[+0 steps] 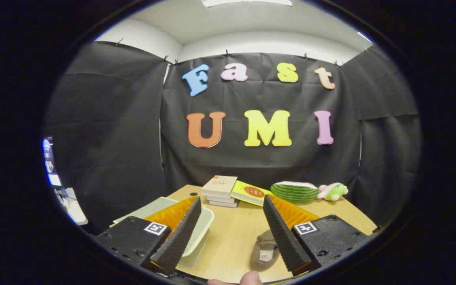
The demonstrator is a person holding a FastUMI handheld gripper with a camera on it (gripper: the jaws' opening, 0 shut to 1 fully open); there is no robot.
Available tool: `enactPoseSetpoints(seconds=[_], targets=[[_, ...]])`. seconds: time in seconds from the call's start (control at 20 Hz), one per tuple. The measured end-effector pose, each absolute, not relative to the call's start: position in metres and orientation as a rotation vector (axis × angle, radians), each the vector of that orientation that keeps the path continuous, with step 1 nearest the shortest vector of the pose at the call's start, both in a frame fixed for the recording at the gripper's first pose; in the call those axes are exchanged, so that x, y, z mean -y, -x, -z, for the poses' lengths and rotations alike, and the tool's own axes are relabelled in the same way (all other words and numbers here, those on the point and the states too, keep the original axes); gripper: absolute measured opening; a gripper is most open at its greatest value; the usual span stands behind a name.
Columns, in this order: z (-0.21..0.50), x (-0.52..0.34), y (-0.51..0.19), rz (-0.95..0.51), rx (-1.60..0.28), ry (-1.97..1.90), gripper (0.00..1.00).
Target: Open the storage box then place both shoes into the box .Put the left shoe in first, then the right shoe, with the right side of both shoes facing outward in a uniform manner.
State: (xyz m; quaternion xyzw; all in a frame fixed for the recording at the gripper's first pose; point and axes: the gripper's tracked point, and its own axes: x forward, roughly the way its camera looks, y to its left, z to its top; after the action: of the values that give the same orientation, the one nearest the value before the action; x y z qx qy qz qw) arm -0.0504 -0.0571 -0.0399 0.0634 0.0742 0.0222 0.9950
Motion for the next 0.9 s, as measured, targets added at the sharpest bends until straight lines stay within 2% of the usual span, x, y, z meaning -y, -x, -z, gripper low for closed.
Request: enactPoseSetpoints(seconds=[0.4,0.6,0.9], targets=[[0.068,0.09,0.045,-0.192,-0.267,-0.289,1.0],[0.113,0.079,0.036,-0.334,-0.45,-0.45,1.0],[0.157,0.022,0.034,-0.594,-0.717,-0.902,0.99]])
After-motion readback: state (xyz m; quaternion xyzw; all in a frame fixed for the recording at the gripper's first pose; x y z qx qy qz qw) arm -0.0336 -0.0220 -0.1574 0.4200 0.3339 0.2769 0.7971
